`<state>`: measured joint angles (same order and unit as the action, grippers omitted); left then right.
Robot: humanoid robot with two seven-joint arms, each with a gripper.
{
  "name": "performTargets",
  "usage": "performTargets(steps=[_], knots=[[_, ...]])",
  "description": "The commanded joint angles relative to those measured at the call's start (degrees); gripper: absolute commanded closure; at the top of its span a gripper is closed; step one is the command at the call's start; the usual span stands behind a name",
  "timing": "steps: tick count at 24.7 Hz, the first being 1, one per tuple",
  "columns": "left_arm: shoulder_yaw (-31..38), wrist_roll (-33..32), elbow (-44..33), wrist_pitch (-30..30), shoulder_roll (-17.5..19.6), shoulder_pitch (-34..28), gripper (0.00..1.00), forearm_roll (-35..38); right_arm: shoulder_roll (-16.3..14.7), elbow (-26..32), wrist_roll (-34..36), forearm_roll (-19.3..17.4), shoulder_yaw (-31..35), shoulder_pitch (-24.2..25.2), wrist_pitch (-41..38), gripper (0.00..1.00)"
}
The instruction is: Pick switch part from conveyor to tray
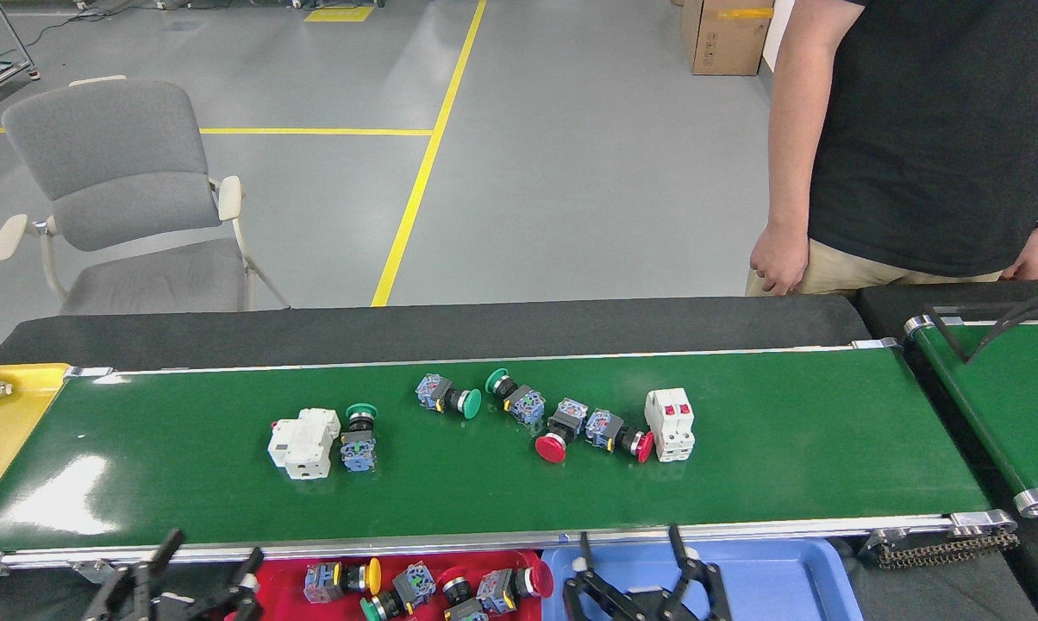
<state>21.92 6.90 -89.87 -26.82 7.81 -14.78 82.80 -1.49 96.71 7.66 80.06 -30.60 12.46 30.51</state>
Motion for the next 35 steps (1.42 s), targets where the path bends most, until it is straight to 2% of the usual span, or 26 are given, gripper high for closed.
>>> performTargets(steps=[1, 6, 10, 15, 17, 19, 20, 22, 23, 24, 26, 28, 29, 30, 31, 32, 33, 35], knots=[[0.32, 0.4, -0.05, 1.07, 0.36, 0.11, 0.01, -0.01, 0.17, 0.32, 0.51, -0.08, 0.54, -1.03, 0.07, 0.0], [-0.21, -0.75, -0.31, 1.42, 0.36, 1.43, 0.01, 0.17, 0.61, -4.86, -3.09, 0.19, 0.01, -10.44, 0.07, 0.0], [-2.67, -7.86, 0.22, 3.0, -0.87, 7.23, 0.01, 0.52, 2.11, -11.98, -8.19, 0.1, -1.83, -18.79, -0.72, 0.0], [-9.18, -8.39, 7.25, 9.51, -0.61, 15.05, 0.01, 3.33, 6.41, -21.12, -8.8, -0.34, -3.33, -26.43, -2.3, 0.0], [-9.35, -8.39, 10.94, 9.59, -0.25, 18.03, 0.01, 3.42, 7.91, -24.9, -8.89, -0.69, -3.33, -28.8, -2.56, 0.0], [-9.35, -8.39, 14.02, 9.59, 0.01, 20.5, 0.01, 3.42, 8.96, -27.8, -8.89, -1.13, -3.33, -30.56, -2.56, 0.05], [-9.26, -8.3, 16.04, 9.59, 0.45, 21.99, 0.01, 3.42, 9.49, -29.3, -8.89, -1.13, -3.41, -31.35, -2.56, 0.15], [-9.26, -8.22, 19.03, 9.68, 1.24, 24.19, 0.01, 3.42, 9.75, -31.06, -8.98, -1.13, -3.41, -32.32, -3.18, 0.46], [-9.26, -8.13, 20.7, 9.68, 1.59, 25.24, 0.01, 3.42, 9.75, -31.76, -8.98, -1.22, -3.41, -32.67, -3.97, 0.65], [-9.26, -8.04, 22.19, 9.68, 1.86, 26.12, 0.01, 3.42, 9.75, -32.11, -9.07, -1.22, -3.41, -32.76, -4.76, 0.79], [-9.18, -7.86, 24.65, 9.86, 2.29, 27.62, 0.02, 3.42, 9.67, -32.11, -9.42, -1.22, -3.41, -32.76, -5.46, 0.92], [-9.18, -7.86, 26.23, 10.3, 2.73, 28.41, 0.05, 3.42, 9.67, -31.85, -9.51, -1.4, -3.41, -32.76, -5.55, 0.96], [-9.18, -7.78, 26.76, 10.65, 2.91, 28.58, 0.11, 3.42, 9.58, -31.5, -9.42, -1.4, -3.41, -32.67, -5.55, 0.98], [-9.18, -7.78, 27.2, 11.0, 3.0, 28.67, 0.24, 3.33, 9.49, -30.97, -9.42, -1.4, -3.41, -32.67, -5.55, 0.98], [-8.82, -7.78, 27.38, 11.09, 3.0, 28.67, 0.45, 3.07, 9.23, -29.21, -9.33, -1.4, -3.41, -32.32, -5.55, 0.98], [-8.65, -7.78, 27.55, 11.0, 3.09, 28.67, 0.6, 2.89, 9.05, -27.19, -9.33, -1.4, -3.59, -31.71, -5.64, 0.98], [-8.47, -7.78, 27.99, 11.09, 3.09, 28.67, 0.68, 2.81, 8.35, -24.02, -9.33, -1.4, -3.77, -30.21, -5.9, 0.98], [-7.51, -7.16, 29.05, 10.74, 3.17, 28.67, 0.77, 2.37, 4.57, -14.88, -9.33, -1.4, -3.85, -24.68, -8.72, 0.98]])
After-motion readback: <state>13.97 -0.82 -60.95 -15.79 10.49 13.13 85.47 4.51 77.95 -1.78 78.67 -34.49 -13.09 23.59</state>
